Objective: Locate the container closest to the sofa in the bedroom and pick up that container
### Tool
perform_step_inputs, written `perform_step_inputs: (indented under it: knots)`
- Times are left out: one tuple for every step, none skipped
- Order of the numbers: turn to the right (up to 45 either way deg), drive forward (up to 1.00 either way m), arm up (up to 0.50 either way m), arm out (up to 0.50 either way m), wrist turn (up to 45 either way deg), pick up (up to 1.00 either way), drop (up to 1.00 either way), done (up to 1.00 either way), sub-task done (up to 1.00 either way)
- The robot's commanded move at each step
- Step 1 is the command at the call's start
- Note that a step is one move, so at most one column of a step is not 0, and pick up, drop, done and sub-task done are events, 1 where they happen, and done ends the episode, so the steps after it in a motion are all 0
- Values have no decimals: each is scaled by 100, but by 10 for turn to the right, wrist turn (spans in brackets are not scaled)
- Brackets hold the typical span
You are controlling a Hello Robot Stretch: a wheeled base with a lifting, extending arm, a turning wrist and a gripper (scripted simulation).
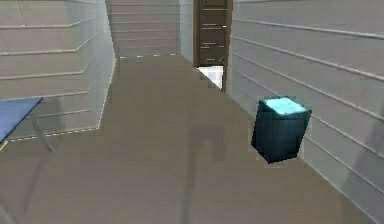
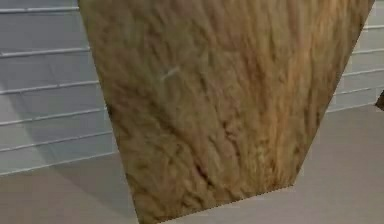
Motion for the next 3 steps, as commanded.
perform_step_inputs:
  knots:
    - [0, 100, 0, 0, 0, 0, 0, 0, 0]
    - [0, 100, 0, 0, 0, 0, 0, 0, 0]
    - [0, 100, 0, 0, 0, 0, 0, 0, 0]
